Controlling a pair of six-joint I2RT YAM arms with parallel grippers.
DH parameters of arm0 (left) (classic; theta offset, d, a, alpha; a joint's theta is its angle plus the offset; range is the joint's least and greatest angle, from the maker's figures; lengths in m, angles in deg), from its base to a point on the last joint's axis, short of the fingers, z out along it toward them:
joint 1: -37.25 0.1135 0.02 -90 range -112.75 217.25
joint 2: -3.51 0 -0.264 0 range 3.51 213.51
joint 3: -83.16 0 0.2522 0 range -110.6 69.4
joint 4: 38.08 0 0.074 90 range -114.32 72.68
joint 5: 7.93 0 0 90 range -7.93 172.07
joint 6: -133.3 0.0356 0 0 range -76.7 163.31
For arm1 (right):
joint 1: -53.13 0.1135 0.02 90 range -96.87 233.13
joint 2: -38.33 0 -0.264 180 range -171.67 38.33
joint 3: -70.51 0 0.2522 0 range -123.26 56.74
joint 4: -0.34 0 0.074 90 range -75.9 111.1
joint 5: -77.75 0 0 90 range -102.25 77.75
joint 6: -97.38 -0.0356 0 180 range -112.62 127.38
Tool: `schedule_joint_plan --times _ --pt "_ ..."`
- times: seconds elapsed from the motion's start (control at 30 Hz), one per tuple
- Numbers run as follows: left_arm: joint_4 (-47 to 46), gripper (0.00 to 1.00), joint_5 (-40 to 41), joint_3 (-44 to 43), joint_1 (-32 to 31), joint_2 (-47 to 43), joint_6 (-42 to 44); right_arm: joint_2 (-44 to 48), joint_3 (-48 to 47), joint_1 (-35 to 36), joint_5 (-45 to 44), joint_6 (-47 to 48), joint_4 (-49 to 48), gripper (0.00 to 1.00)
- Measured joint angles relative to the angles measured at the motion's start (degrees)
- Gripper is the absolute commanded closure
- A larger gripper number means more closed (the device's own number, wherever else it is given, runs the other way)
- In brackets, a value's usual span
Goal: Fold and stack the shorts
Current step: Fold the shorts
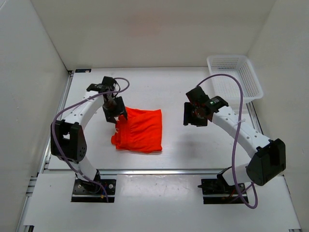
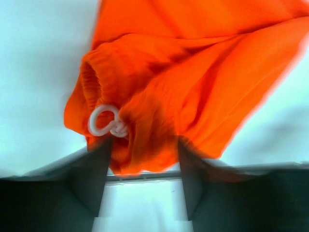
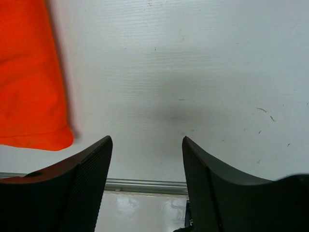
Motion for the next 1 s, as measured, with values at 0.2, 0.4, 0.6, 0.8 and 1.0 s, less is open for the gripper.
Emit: schedule_joint_plan --times 0.2,0.4,0.6,0.8,1.0 --pt "-1.42 0.04 1.79 8.92 4.50 2.45 -1.84 0.04 1.79 0.00 0.48 0.04 -0.81 0.22" --pt "-2.54 0.00 4.94 9.38 5.05 0.96 -1.57 0.07 4.00 0.00 3.28 0.00 -2.21 0.09" --pt "-7.43 0.00 5.27 15.91 5.92 0.50 -0.63 -0.87 7.91 1.46 14.05 -0.87 -11.87 0.03" --pt "-11.23 0.03 2.60 16.61 6.03 6.62 -0.04 -12.61 7.08 7.48 21.51 -2.03 -21.31 0.03" --pt "-11.67 0.05 1.57 13.90 5.95 8.98 0.94 -23.06 3.80 11.08 24.06 -2.23 -24.59 0.04"
